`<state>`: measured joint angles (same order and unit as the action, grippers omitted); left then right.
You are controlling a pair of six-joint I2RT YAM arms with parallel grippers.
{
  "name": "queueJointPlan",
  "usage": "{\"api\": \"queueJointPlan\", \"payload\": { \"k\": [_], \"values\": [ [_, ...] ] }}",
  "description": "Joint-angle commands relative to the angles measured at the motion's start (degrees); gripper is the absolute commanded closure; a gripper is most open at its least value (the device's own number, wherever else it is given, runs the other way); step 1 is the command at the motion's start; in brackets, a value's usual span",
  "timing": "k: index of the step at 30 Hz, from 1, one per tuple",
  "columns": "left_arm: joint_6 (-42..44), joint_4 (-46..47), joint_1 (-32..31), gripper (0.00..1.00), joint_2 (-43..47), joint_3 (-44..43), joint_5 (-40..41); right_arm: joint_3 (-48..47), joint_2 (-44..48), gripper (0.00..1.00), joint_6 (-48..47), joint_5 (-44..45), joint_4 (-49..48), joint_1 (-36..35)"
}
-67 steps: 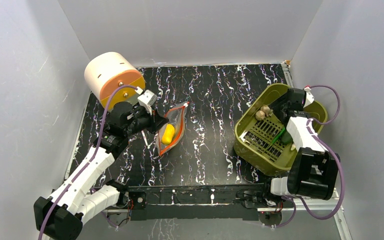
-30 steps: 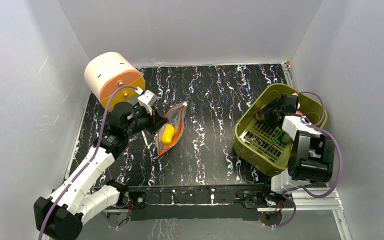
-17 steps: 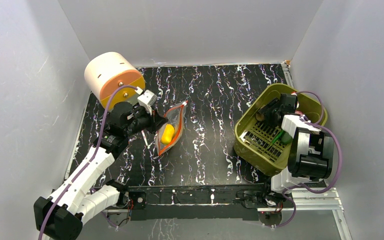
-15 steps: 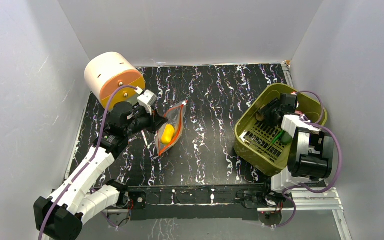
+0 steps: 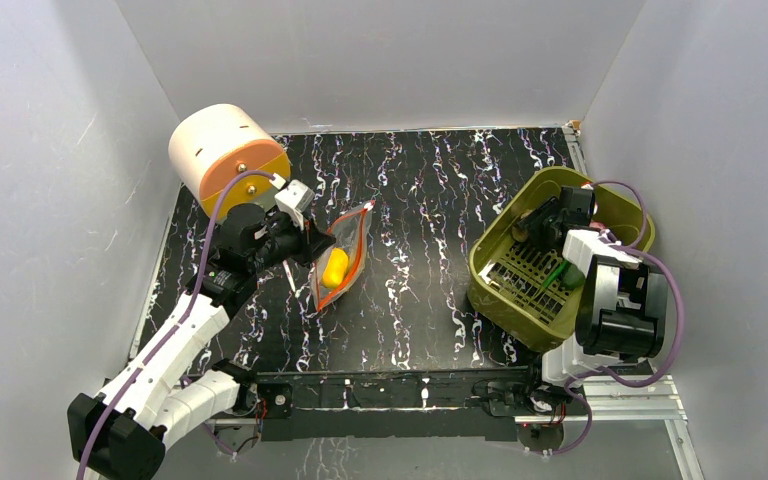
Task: Place the food in the zip-top bag and seal the zipper
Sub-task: Pick up the fake vegetable from the bin.
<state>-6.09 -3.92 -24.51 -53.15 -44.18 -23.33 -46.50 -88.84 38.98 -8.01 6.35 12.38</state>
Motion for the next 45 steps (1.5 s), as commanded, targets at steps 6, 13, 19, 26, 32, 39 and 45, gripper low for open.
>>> {"api": "queueJointPlan", "payload": {
  "k": [6, 13, 19, 26, 32, 39, 45],
  "values": [
    [0.5, 0.2, -0.3, 1.00, 0.8, -0.8, 0.2, -1.0, 6.6, 0.62, -2.2, 6.2, 1.5, 0.1],
    [0.2, 0.5, -0.3, 1.00, 0.8, -0.8, 0.3, -1.2, 10.6, 0.62, -2.1, 7.6, 2.9, -0.4],
    [-0.1, 0.9, -0.3, 1.00, 1.0, -0.4, 1.0, -2.1, 15.5, 0.62, -1.9, 8.2, 6.0, -1.1],
    [-0.4, 1.0, -0.3, 1.00, 1.1, -0.3, 2.4, -2.4, 22.9, 0.62, -1.4, 11.1, 9.2, -1.7],
    [-0.4, 0.9, -0.3, 1.00, 1.2, -0.4, 3.0, -3.7, 28.6, 0.62, 0.0, 12.6, 11.2, -3.8],
    [-0.6, 1.2, -0.3, 1.00, 1.4, -0.3, 3.5, -8.0, 31.3, 0.61, 1.0, 14.6, 13.5, -10.6],
    [-0.6, 1.3, -0.3, 1.00, 1.4, -0.2, 3.5, -9.7, 32.5, 0.60, 2.6, 16.6, 13.9, -20.4]
  ]
}}
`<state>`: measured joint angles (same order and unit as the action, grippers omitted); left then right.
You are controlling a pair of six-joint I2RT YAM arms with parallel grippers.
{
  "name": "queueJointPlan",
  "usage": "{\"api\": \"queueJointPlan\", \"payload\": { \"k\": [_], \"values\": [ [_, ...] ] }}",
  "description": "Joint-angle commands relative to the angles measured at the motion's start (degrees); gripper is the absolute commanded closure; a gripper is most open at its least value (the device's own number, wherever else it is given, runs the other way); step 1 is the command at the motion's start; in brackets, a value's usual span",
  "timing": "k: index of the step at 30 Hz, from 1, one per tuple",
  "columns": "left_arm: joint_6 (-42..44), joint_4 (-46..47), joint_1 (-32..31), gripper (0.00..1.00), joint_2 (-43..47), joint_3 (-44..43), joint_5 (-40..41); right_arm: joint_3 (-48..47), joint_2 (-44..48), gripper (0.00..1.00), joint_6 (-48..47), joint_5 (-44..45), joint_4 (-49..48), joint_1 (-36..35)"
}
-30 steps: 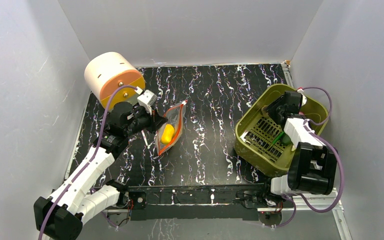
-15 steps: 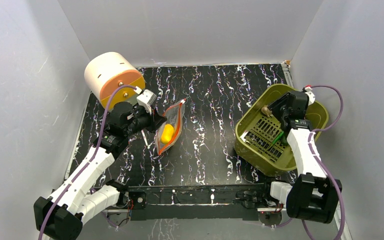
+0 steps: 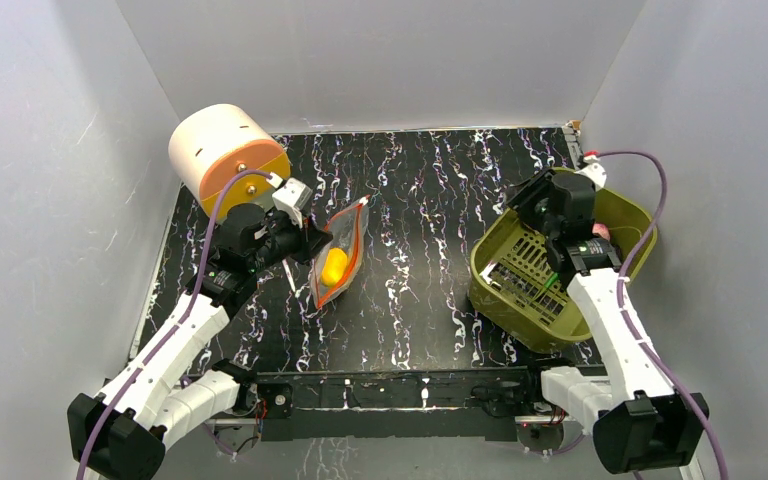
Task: Place the food in the zip-top bag and seal the zipper
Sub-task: Pick up the fake vegetable from the bin, then place the fake vegetable in the zipper food storage bag.
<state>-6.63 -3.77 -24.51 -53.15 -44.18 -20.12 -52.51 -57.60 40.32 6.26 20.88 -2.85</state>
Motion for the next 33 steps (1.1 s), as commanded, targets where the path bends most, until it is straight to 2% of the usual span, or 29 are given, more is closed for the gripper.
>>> {"api": "queueJointPlan", "payload": {
  "k": [1, 4, 10, 19, 27, 33],
  "values": [
    [-0.1, 1.2, -0.3, 1.00, 1.5, -0.2, 0.5, -4.1, 1.0, 0.60, 1.4, 1.3, -0.6, -6.3],
    [-0.1, 1.5, -0.3, 1.00, 1.6, 0.0, 0.3, -5.3, 0.0, 0.59, 2.4, -0.7, 0.1, -9.9],
    [-0.1, 1.6, -0.3, 1.00, 1.5, 0.0, 0.5, -5.7, 0.3, 0.59, 4.5, 0.9, -1.1, -18.9],
    [-0.3, 1.7, -0.3, 1.00, 1.2, 0.1, -0.6, -9.8, -5.4, 0.59, 4.9, 2.0, -1.3, -32.0],
    [-0.1, 1.4, -0.3, 1.00, 1.1, 0.0, -1.0, -8.2, -7.1, 0.59, 10.9, 0.6, -8.3, -41.9],
    [-0.3, 1.7, -0.3, 1.00, 1.1, 0.0, -1.5, -9.3, -10.6, 0.60, 12.9, 0.9, -12.2, -46.7]
  ]
}}
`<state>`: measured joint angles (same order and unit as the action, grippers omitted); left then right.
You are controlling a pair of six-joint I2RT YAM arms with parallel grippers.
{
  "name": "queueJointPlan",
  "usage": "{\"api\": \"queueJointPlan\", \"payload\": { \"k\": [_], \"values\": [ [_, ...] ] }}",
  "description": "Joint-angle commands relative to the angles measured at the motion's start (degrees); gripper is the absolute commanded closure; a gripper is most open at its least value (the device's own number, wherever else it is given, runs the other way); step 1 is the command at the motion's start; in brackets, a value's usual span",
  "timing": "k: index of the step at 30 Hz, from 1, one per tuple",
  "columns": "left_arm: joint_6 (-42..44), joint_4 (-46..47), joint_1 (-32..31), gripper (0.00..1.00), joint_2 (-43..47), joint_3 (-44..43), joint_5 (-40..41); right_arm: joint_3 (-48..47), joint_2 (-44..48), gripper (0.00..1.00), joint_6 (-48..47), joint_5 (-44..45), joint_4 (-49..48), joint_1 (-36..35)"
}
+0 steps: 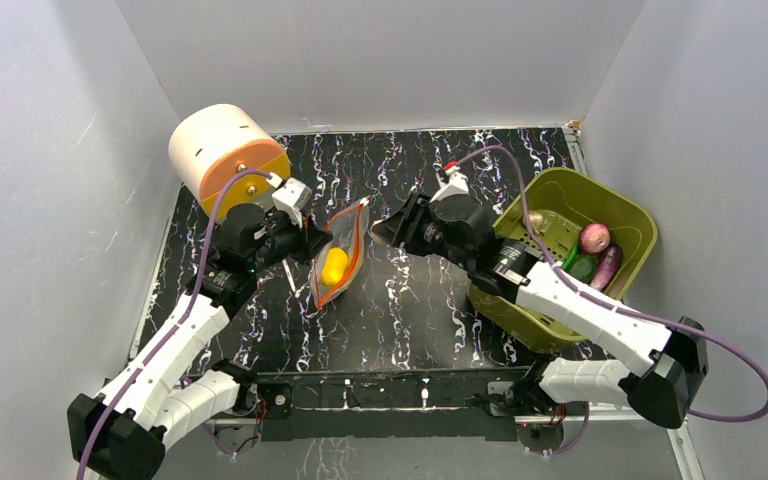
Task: Place the food in the zip-top bag and seal the zipper
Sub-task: Place the fake vegetable in the zipper food storage bag.
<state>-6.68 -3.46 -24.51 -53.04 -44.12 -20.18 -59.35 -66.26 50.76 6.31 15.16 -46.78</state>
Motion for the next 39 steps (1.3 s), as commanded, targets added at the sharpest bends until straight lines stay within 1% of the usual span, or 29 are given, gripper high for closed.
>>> {"api": "queueJointPlan", "payload": {
  "k": [1, 5, 13, 17, 24, 30, 35, 38, 39],
  "values": [
    [-0.3, 1.3, -0.3, 1.00, 0.9, -0.1, -1.6, -2.4, -2.9, 0.60, 2.9, 1.0, -7.3, -3.7],
    [-0.2, 1.0, -0.3, 1.00, 0.8, -0.2, -1.8, -2.7, -6.0, 0.60, 3.8, -0.2, -10.1, -6.2],
    [-0.1, 1.3, -0.3, 1.00, 0.7, -0.1, -2.3, -3.9, -10.2, 0.59, 3.9, -2.3, -12.1, -7.6],
    [-0.2, 1.3, -0.3, 1.00, 0.3, -0.3, -3.4, -2.9, -11.3, 0.59, 4.3, -1.1, -13.6, -7.7],
    [-0.6, 1.9, -0.3, 1.00, 0.8, -0.2, -5.7, -5.0, -15.1, 0.58, 3.2, 3.7, -11.6, -7.8],
    [-0.6, 1.8, -0.3, 1.00, 0.9, -0.2, -5.6, -6.5, -16.9, 0.52, 1.4, 9.4, -9.7, -7.8],
    [-0.5, 1.6, -0.3, 1.00, 0.6, -0.3, -5.6, -9.0, -18.4, 0.41, -1.5, 9.1, -7.8, -7.8],
    [-0.5, 1.5, -0.3, 1.00, 0.7, -0.3, -4.8, -10.0, -18.2, 0.37, -1.7, 8.5, -6.3, -7.7],
    [-0.5, 1.4, -0.3, 1.00, 0.7, -0.2, -4.4, -9.9, -17.9, 0.35, -3.0, 8.2, -6.1, -7.7]
  ]
}}
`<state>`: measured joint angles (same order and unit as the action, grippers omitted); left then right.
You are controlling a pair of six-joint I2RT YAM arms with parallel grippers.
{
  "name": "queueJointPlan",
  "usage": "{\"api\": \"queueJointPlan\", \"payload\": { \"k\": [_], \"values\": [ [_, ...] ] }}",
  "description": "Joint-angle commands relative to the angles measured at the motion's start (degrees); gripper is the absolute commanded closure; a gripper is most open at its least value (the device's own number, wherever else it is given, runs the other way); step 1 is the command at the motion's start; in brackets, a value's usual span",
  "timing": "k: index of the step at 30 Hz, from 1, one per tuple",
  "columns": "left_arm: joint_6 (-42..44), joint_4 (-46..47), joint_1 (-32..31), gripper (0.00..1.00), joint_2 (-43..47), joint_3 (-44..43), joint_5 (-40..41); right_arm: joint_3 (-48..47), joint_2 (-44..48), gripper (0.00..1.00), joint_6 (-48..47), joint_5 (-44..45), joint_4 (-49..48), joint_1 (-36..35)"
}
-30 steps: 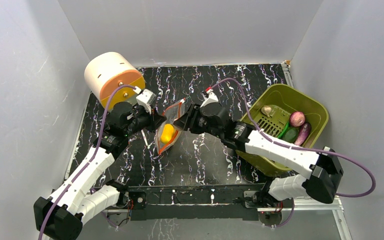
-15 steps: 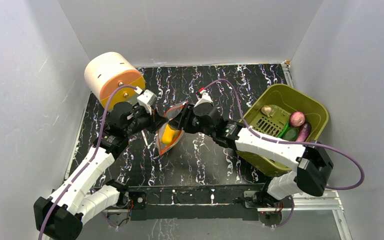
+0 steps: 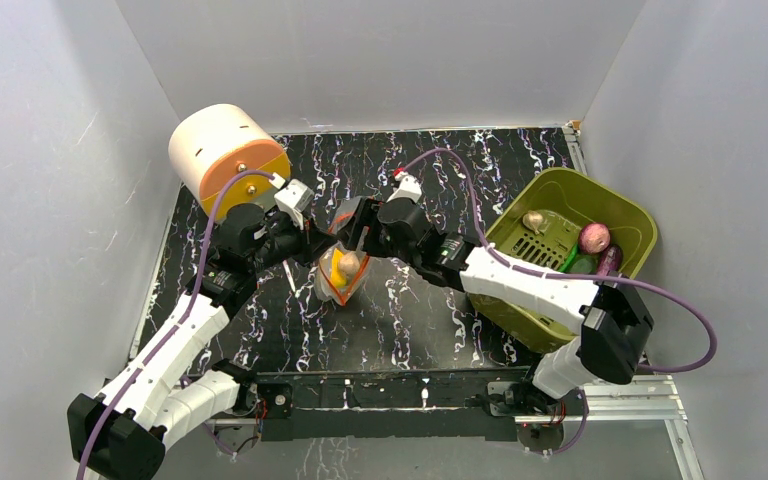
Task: Place the food in the zip-top bag and seal the zipper
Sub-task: Place the fake vegetable in the zipper food storage bag.
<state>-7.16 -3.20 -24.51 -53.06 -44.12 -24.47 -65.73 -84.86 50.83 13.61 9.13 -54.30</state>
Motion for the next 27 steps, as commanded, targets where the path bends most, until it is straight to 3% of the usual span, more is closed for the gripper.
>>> {"api": "queueJointPlan", "payload": {
  "k": [1, 9, 14, 20, 27],
  "values": [
    [0.1, 0.9, -0.3, 1.00, 0.8, -0.3, 0.2, -3.5, 1.1, 0.34, -3.8, 0.7, 0.3, -0.2],
    [0.3, 0.7, -0.3, 1.00, 0.8, -0.3, 2.3, -4.1, 6.0, 0.36, -11.1, -1.2, 3.9, -0.2],
    [0.4, 0.3, -0.3, 1.00, 0.7, -0.4, 3.5, -7.0, 7.3, 0.37, -16.6, 1.5, 9.0, -0.2],
    [0.3, 0.3, -0.3, 1.00, 1.6, -0.2, 5.5, -12.9, 7.7, 0.38, -22.4, 10.7, 16.9, 0.3],
    [0.1, 0.3, -0.3, 1.00, 2.0, -0.3, 3.9, -16.8, 7.2, 0.40, -25.5, 12.8, 23.8, 8.8]
  ]
}}
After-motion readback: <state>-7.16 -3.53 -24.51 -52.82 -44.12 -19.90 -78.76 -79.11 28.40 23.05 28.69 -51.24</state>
